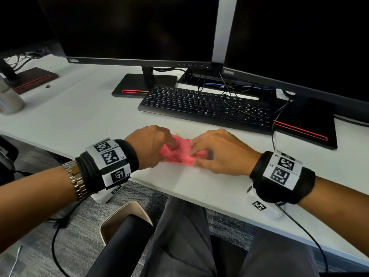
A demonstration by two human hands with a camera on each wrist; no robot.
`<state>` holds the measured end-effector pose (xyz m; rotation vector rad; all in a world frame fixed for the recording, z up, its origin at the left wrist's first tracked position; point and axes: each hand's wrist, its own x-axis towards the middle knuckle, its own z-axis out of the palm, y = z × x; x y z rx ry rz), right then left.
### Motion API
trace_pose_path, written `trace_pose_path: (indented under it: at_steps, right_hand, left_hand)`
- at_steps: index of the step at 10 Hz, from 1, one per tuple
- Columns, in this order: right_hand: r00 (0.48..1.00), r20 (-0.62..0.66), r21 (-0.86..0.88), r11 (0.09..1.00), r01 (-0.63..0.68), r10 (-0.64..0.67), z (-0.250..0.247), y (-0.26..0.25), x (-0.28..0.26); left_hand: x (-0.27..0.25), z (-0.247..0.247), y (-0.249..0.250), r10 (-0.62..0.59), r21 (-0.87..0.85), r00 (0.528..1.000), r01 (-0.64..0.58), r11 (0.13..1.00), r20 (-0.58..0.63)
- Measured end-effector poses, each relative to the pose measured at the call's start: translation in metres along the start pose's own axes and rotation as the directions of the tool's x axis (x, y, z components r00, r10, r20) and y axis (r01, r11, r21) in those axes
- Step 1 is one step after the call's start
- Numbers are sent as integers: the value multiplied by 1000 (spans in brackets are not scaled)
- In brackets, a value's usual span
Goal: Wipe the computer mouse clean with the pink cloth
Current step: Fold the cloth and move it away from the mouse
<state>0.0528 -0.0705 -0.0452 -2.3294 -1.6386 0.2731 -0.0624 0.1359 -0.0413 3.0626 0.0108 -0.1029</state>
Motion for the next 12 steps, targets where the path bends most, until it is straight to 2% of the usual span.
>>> trace_pose_path:
  at_steps: [1,3,4,5,7,10,12]
  right_hand:
    - [999,37,-27,1000,1,0,-1,-3,1]
    - [990,143,-60,998,-1,10,-3,-5,0]
    - [998,65,-40,999,-19,21,-9,-3,3]
    - [997,-37,5,998,-61,61,-19,0,11]
    - [986,156,-108,993,-50,66,-11,-1,17]
    - [988,144,-138,990,-35,55,-7,4,20]
    - [995,79,-45,997,-63,66,-16,5,19]
  left_hand:
    - [2,1,-6,-16,-1,999,16,1000,-35]
    - [-3,-1,-9,78,-10,997,-77,997,30]
    - [-4,-8,-11,95,-32,995,-95,995,5]
    - [-4,-15,-12,131,-30,990,-130,991,46]
    - [-5,-6,-7,102,16,978,-107,994,182]
    - [-2,1,-3,100,88,978,-117,989,181]
    - [-3,-7,-9,146,-2,986,-147,989,85]
